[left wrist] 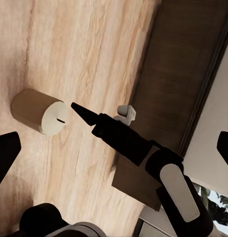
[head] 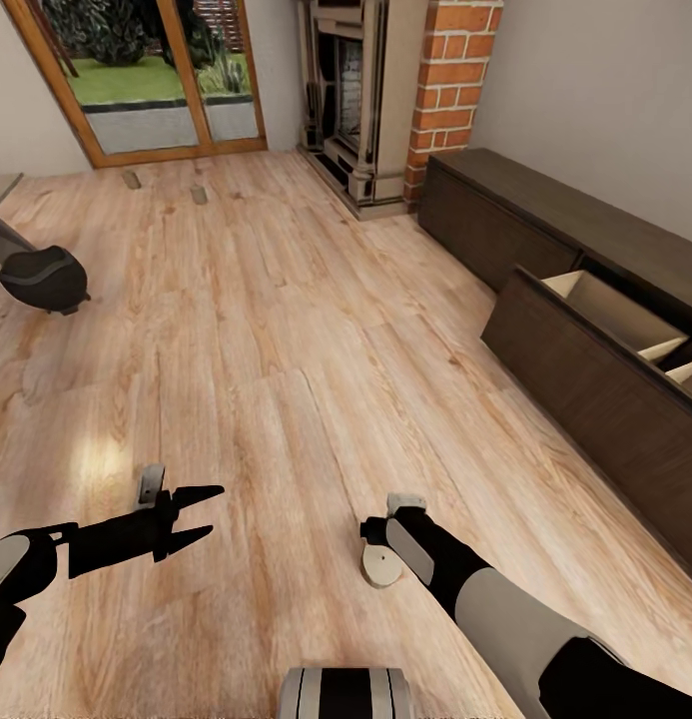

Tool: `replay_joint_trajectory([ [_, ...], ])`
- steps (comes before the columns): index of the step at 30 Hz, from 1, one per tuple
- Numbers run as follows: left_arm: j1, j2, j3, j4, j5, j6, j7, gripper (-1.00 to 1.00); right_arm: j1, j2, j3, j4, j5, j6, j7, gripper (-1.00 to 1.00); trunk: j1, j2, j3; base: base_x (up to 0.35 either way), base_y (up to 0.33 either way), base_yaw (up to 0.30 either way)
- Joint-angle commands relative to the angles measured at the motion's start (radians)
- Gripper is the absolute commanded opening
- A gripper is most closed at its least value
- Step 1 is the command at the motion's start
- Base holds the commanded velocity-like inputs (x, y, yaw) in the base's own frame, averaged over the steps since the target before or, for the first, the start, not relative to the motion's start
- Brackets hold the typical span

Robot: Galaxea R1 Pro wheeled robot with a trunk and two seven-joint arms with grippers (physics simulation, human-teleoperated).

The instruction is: Place each of the two pumpkins and all three candles from the living room inside a cabinet in the living room (use any cabinet), then make sure every cabinet is closed, and position the cauldron so it is next to a table in the living room.

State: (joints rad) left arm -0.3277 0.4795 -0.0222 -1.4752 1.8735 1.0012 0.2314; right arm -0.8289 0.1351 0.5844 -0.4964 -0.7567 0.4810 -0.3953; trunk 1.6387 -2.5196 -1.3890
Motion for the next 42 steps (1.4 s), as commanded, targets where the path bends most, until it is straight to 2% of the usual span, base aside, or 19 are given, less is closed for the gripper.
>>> replay_joint_trajectory([
  [1,-0.001,0.001,-0.001,-0.001,0.011,0.0,0.01,1.0,-0.001,-0.001,0.013,-0.001,-0.01,-0.008,-0.009,1.0,0.0,-0.001,-0.005,0.0,0.0,0.0],
  [8,-0.001,0.001,-0.001,-0.001,0.011,0.0,0.01,1.0,0.0,-0.001,0.027,0.001,-0.011,-0.069,-0.01,1.0,0.003,-0.002,-0.032,0.0,0.0,0.0],
  [15,-0.001,0.001,-0.001,-0.002,0.009,0.0,0.01,1.0,0.0,0.0,0.031,0.001,-0.011,-0.074,-0.009,1.0,0.007,-0.004,-0.059,0.0,0.0,0.0],
  [19,-0.001,0.001,-0.001,-0.002,0.01,0.0,0.01,1.0,0.0,0.0,0.061,0.001,-0.013,-0.074,-0.01,1.0,0.008,-0.005,-0.074,0.0,0.0,0.0],
  [23,-0.001,0.001,-0.001,-0.002,0.01,0.0,0.01,1.0,0.0,0.0,0.069,0.001,-0.013,-0.074,-0.01,1.0,0.01,-0.006,-0.09,0.0,0.0,0.0],
  [29,-0.001,0.001,-0.001,-0.002,0.009,0.0,0.01,1.0,0.0,0.0,0.071,0.001,-0.013,-0.075,-0.01,1.0,0.01,-0.006,-0.09,0.0,0.0,0.0],
  [34,-0.001,0.001,-0.001,-0.001,0.009,0.0,0.01,1.0,0.0,0.0,0.071,0.001,-0.013,-0.074,-0.01,1.0,0.012,-0.007,-0.109,0.0,0.0,0.0],
  [42,-0.001,0.001,-0.001,-0.002,0.01,0.0,0.01,1.0,0.0,0.0,0.071,0.001,-0.013,-0.075,-0.01,1.0,0.012,-0.007,-0.109,0.0,0.0,0.0],
])
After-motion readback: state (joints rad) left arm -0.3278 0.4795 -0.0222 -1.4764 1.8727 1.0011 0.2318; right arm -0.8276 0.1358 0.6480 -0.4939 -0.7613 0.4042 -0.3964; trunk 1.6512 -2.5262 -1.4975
